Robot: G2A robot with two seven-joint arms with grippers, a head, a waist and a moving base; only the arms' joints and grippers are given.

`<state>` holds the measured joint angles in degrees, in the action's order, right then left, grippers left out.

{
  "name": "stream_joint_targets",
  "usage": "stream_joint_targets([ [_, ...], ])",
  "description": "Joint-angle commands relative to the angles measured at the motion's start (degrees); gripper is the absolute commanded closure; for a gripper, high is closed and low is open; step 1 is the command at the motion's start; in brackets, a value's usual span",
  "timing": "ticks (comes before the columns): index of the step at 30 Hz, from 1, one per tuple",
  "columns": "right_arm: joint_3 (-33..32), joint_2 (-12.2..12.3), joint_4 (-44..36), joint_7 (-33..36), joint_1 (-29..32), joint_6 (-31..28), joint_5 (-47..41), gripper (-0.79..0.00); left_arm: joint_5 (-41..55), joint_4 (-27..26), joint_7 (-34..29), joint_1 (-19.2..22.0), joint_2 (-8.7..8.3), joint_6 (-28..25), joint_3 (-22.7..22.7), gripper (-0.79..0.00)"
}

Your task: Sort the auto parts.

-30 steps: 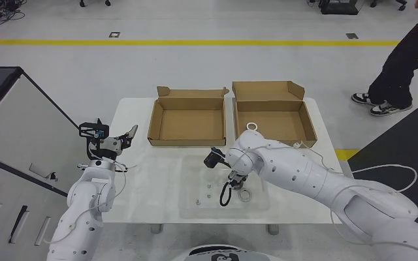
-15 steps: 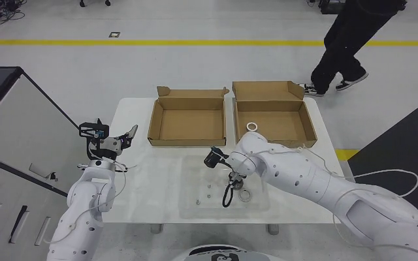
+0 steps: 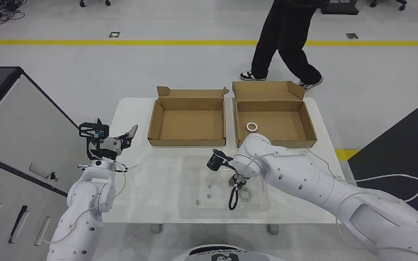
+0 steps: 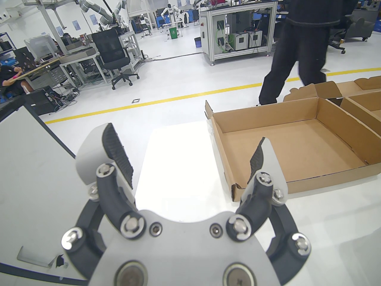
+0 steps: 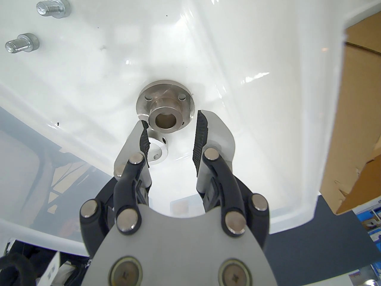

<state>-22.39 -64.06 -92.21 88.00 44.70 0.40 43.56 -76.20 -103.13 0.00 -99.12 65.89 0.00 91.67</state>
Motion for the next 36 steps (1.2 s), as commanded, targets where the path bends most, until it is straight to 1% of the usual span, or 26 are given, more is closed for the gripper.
stream_joint_targets([
  [1,0.0,-0.1,0.1,0.0,0.1,-0.2,0.0,-0.342,0.0,0.0,0.0,0.0,0.0,0.0,0.0,-0.785],
  [19,0.8,-2.1,2.2,-0.1,0.3,-1.4,-0.1,-0.342,0.0,0.0,0.0,0.0,0.0,0.0,0.0,-0.785],
  [22,0.9,-2.4,1.9,0.0,0.3,-1.3,0.2,-0.323,0.0,0.0,0.0,0.0,0.0,0.0,0.0,-0.785],
  [25,1.0,-2.7,1.6,0.0,0.4,-1.3,0.6,-0.256,0.0,0.0,0.0,0.0,0.0,0.0,0.0,-0.785],
  [27,1.2,-2.8,1.6,0.0,0.4,-1.3,0.8,-0.237,0.0,0.0,0.0,0.0,0.0,0.0,0.0,-0.785],
  [36,1.8,-3.3,1.6,0.0,0.3,-1.8,0.5,-0.249,0.0,0.0,0.0,0.0,0.0,0.0,0.0,-0.785],
])
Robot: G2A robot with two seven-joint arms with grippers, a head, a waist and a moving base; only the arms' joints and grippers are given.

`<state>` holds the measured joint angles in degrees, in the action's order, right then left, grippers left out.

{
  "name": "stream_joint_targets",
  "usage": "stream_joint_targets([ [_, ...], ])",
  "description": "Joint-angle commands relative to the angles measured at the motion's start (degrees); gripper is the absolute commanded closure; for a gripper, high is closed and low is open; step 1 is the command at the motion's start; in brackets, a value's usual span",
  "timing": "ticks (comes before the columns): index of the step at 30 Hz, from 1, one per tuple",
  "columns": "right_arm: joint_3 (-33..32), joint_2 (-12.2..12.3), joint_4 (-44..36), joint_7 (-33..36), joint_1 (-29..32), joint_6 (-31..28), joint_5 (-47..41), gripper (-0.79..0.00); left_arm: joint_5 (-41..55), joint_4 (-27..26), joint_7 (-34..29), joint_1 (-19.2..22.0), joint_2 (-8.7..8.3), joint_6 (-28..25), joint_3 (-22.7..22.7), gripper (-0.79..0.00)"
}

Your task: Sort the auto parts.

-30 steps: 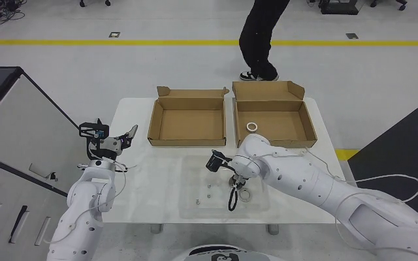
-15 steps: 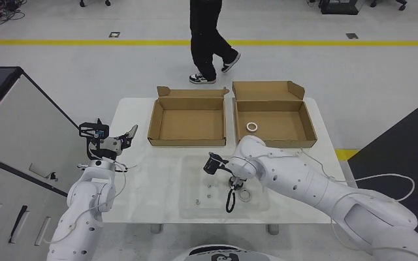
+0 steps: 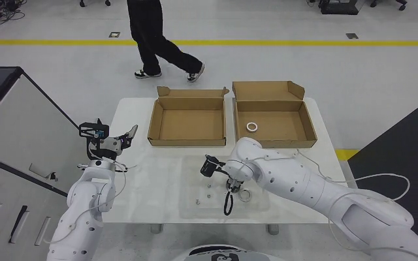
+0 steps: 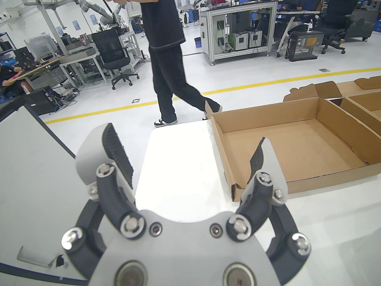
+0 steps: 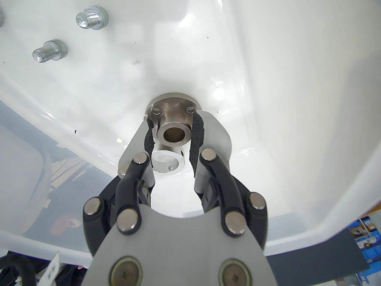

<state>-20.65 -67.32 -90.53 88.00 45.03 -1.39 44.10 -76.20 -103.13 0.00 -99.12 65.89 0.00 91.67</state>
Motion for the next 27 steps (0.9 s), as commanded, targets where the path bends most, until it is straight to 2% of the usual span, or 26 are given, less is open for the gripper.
stream_joint_targets([
  [1,0.1,-0.1,-0.2,0.0,0.0,-0.1,0.0,-0.252,0.0,0.0,0.0,0.0,0.0,0.0,0.0,-0.785],
  [9,0.0,-0.5,0.5,0.0,0.2,-0.3,0.0,-0.274,0.0,0.0,0.0,0.0,0.0,0.0,0.0,-0.785],
  [14,-0.2,-0.9,1.4,0.0,0.2,-0.7,-0.3,-0.259,0.0,0.0,0.0,0.0,0.0,0.0,0.0,-0.785],
  [16,-0.2,-1.0,1.6,0.0,0.2,-0.8,-0.3,-0.191,0.0,0.0,0.0,0.0,0.0,0.0,0.0,-0.785],
  [18,-0.2,-1.1,1.8,0.0,0.3,-0.8,-0.2,0.0,0.0,0.0,0.0,0.0,0.0,0.0,0.0,-0.785],
  [27,-1.6,-0.8,-0.7,0.0,-0.1,2.2,-1.0,0.0,0.0,0.0,0.0,0.0,0.0,0.0,0.0,-0.785],
])
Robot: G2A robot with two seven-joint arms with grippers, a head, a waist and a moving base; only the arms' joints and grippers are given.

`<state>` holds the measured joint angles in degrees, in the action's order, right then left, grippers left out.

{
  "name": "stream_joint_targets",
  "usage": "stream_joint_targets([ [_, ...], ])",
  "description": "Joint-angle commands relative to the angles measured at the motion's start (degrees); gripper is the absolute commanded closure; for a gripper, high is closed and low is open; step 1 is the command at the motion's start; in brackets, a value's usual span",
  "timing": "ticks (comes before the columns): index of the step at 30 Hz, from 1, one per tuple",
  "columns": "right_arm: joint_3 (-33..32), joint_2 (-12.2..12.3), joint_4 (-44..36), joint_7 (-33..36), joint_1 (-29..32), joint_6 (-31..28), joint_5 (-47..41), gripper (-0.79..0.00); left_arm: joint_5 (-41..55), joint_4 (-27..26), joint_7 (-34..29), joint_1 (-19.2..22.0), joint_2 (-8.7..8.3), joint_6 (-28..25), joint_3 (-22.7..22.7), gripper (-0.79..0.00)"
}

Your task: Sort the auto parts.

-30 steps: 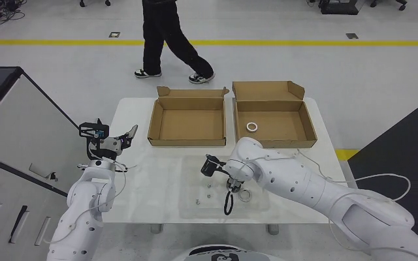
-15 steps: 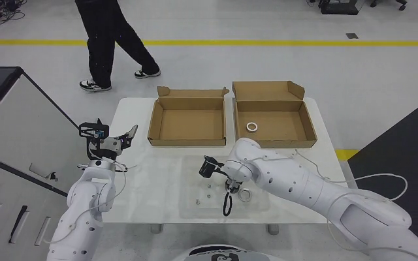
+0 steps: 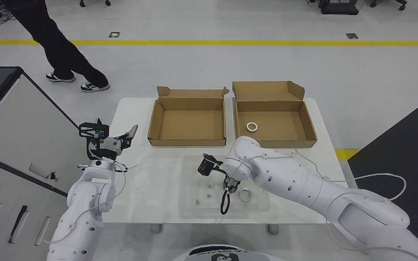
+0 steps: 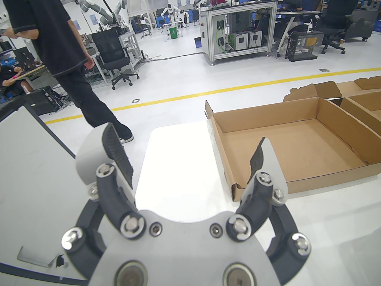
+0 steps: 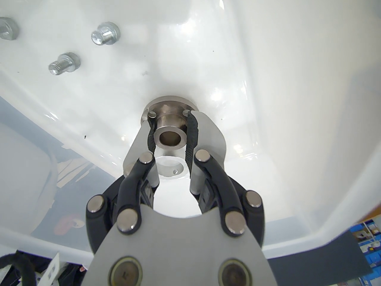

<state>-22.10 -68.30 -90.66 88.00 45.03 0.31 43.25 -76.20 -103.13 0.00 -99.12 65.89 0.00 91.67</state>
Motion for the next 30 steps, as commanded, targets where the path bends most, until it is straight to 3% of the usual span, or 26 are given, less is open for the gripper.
stream_joint_targets([
  [1,-0.4,0.5,-1.4,0.0,-0.3,1.2,-0.4,0.0,0.0,0.0,0.0,0.0,0.0,0.0,0.0,-0.785],
  [9,0.4,5.3,-11.6,0.0,-5.8,8.9,-5.4,0.0,0.0,0.0,0.0,0.0,0.0,0.0,0.0,-0.785],
  [14,2.9,10.0,-18.5,0.0,-13.4,15.4,-13.1,0.0,0.0,0.0,0.0,0.0,0.0,0.0,0.0,-0.785],
  [18,5.6,13.5,-20.7,0.0,-20.1,16.0,-19.9,0.0,0.0,0.0,0.0,0.0,0.0,0.0,0.0,-0.785],
  [30,6.2,13.9,-20.8,0.0,-21.2,16.0,-20.9,0.0,0.0,0.0,0.0,0.0,0.0,0.0,0.0,-0.785],
])
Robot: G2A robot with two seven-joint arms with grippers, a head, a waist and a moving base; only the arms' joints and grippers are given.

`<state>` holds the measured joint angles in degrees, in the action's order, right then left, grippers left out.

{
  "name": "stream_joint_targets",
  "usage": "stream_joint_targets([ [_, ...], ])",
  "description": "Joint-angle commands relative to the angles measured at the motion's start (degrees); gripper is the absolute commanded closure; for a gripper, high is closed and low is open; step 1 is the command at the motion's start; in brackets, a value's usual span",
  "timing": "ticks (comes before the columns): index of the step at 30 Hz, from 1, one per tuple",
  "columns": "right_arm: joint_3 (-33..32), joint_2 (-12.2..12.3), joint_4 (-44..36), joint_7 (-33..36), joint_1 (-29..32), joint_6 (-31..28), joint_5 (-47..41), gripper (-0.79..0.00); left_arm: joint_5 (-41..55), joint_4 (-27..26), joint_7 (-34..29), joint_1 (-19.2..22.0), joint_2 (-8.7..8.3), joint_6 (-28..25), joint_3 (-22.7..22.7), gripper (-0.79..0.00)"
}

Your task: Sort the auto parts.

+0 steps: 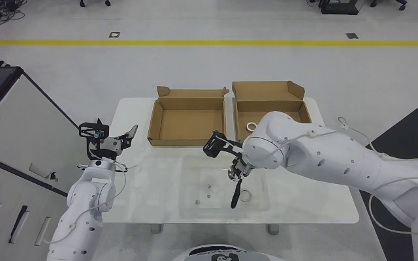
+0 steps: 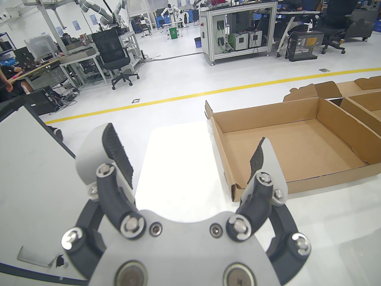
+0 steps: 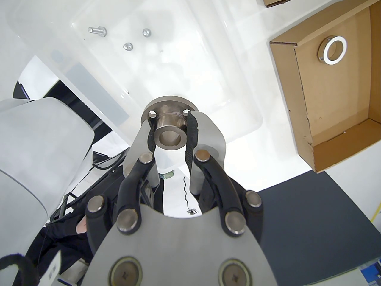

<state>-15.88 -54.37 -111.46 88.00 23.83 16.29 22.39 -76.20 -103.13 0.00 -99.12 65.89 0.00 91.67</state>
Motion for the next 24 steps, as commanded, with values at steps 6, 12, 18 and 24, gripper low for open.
stream_joint_targets([
  [6,-1.3,0.2,2.1,-2.6,2.0,-1.5,-2.8,0.0,0.0,0.0,0.0,0.0,0.0,0.0,0.0,-0.785],
  [12,-15.2,4.0,13.4,-9.5,8.1,-10.3,-26.6,0.0,0.0,0.0,0.0,0.0,0.0,0.0,0.0,-0.785],
  [18,-28.9,8.8,25.1,-10.8,21.5,-25.2,-51.4,0.0,0.0,0.0,0.0,0.0,0.0,0.0,0.0,-0.785],
  [24,-34.2,9.6,30.4,-5.1,30.3,-33.0,-74.0,0.0,0.0,0.0,0.0,0.0,0.0,0.0,0.0,-0.785],
])
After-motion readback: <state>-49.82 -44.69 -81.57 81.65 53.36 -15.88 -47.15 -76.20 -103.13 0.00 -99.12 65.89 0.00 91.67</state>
